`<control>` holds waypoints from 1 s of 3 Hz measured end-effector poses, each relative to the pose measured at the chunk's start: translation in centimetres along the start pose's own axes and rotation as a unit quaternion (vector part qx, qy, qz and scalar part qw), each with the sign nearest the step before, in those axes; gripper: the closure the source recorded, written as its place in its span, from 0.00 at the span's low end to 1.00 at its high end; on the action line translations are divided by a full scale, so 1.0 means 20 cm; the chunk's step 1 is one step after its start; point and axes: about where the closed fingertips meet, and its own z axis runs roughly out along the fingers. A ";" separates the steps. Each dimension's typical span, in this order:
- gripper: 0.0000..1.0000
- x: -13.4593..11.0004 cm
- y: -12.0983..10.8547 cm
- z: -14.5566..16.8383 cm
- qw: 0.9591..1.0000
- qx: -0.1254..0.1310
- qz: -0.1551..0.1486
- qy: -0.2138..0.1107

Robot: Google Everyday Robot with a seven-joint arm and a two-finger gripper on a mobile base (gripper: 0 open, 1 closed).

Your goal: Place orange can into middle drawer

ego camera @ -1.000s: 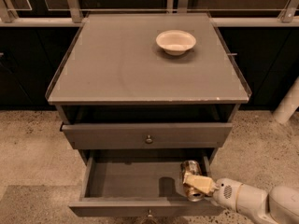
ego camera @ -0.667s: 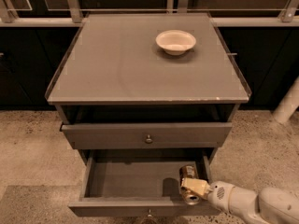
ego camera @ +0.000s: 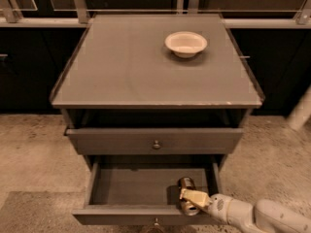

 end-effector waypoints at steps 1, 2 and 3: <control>0.82 0.00 0.00 0.00 1.000 0.000 0.000 0.000; 0.60 0.00 0.00 0.00 1.000 0.000 0.000 0.000; 0.36 0.00 0.00 0.00 1.000 0.000 0.000 0.000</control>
Offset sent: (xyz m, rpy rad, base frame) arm 0.0000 0.0000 0.0000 0.0000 0.0000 0.0000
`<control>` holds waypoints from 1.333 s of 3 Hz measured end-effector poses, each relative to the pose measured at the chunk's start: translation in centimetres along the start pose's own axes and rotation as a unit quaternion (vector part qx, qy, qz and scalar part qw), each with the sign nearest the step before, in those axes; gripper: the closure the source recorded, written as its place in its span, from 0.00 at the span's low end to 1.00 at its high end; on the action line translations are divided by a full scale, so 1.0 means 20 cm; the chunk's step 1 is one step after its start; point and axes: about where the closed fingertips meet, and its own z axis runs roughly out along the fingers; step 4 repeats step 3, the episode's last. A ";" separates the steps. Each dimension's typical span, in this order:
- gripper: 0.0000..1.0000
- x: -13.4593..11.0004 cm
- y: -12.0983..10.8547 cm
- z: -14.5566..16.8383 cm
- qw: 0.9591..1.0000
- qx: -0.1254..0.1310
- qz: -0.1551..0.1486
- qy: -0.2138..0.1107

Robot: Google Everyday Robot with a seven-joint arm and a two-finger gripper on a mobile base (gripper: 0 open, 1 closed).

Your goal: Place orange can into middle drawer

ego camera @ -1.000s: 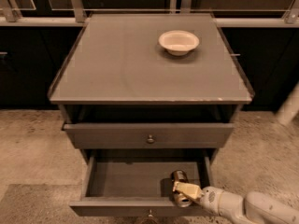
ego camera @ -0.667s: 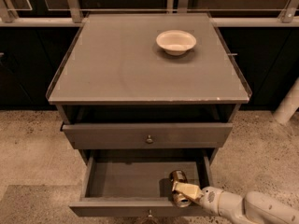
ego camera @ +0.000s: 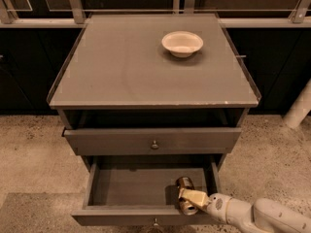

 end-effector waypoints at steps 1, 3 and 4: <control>0.13 0.00 0.00 0.00 1.000 0.000 0.000 0.000; 0.00 0.00 0.00 0.00 1.000 0.000 0.000 0.000; 0.00 0.00 0.00 0.00 1.000 0.000 0.000 0.000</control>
Offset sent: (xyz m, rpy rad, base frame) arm 0.0000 0.0000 0.0000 0.0000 0.0000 0.0000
